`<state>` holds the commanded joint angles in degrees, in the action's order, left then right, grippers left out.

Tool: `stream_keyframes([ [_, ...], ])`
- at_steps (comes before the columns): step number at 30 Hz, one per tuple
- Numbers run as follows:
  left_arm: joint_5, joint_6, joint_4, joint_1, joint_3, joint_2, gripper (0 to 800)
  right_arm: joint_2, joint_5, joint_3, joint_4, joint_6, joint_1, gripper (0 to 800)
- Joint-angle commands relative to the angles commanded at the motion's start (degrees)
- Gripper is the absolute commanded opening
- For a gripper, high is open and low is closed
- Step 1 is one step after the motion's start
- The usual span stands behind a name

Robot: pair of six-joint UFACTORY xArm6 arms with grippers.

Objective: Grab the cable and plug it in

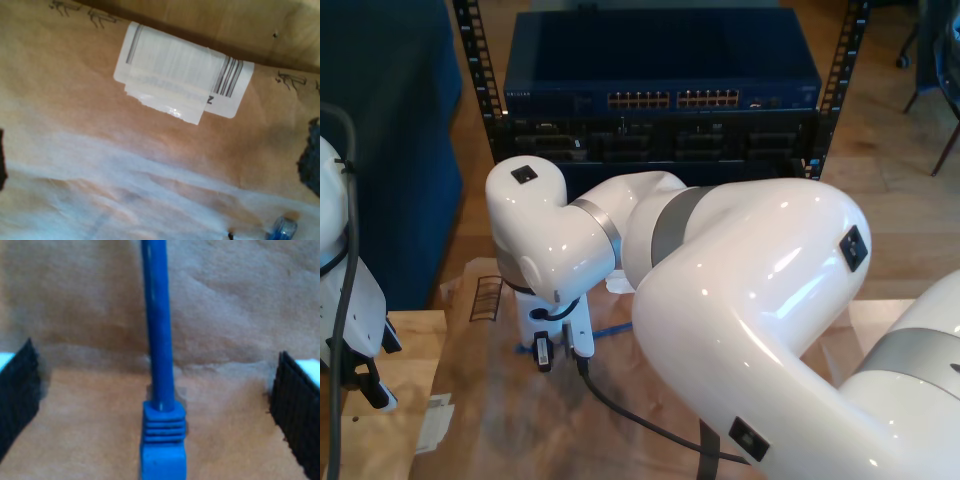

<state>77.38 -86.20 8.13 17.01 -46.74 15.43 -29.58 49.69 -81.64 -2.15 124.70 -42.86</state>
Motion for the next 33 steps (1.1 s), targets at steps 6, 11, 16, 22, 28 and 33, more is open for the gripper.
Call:
stream_keyframes([
  [6,0.09,0.0,0.0,0.0,0.0,0.09,800,0.09,0.0,-0.09,0.0,0.09,0.0,446],
  [11,0.44,0.0,0.0,0.0,-0.09,0.26,800,0.18,0.0,0.0,0.26,1.49,-0.26,227],
  [16,0.53,0.0,0.0,0.0,-0.09,0.35,800,0.62,0.09,0.0,0.35,1.49,-0.35,3],
  [22,0.7,0.0,0.26,-0.53,-0.53,1.05,800,7.91,2.9,2.55,0.18,1.14,1.05,3],
  [28,1.49,0.0,15.47,-6.42,-5.01,1.58,800,24.62,9.58,11.78,-0.09,1.41,9.58,3],
  [33,0.97,-0.53,22.15,-15.47,-9.76,0.09,800,39.82,10.73,20.48,-0.18,1.32,14.07,3],
])
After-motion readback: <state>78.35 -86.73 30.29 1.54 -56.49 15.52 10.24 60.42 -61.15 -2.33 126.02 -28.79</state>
